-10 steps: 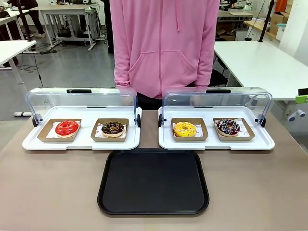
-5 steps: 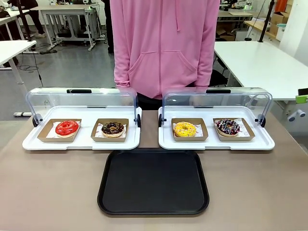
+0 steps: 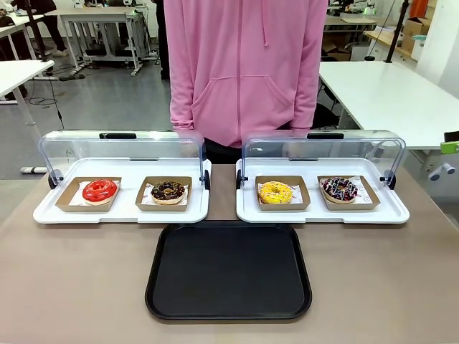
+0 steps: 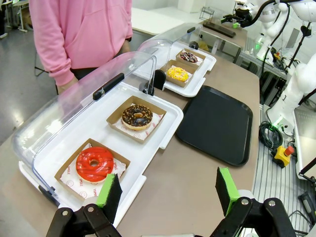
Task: Move the fourth donut from the left to the tray.
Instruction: Pick up the Paper togo box containing the Donut indicated by the person and place it on the Handle tray.
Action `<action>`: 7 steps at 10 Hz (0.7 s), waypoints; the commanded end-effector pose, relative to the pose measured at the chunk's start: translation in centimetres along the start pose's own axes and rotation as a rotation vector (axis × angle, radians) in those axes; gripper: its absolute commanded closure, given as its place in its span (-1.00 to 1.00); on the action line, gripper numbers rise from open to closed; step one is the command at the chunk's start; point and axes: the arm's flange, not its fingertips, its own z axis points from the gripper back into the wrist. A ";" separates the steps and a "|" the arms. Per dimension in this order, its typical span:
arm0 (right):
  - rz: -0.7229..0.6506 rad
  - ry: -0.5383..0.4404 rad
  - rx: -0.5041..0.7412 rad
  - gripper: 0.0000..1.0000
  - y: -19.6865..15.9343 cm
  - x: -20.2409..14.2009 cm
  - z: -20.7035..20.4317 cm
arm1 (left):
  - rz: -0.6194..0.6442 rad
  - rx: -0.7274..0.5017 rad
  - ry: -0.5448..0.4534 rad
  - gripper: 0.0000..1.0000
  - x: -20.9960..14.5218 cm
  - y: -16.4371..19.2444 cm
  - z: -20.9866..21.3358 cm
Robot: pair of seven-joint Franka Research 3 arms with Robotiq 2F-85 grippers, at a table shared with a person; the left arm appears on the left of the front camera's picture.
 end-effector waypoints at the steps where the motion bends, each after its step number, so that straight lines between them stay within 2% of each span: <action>1: 0.030 -0.033 -0.002 -1.00 -0.4 0.2 -0.1 | -0.024 -0.009 -0.004 -1.00 -0.1 0.1 0.2; 7: 0.030 -0.033 -0.002 -1.00 -0.4 0.2 -0.1 | -0.024 -0.009 -0.004 -1.00 -0.1 0.1 0.2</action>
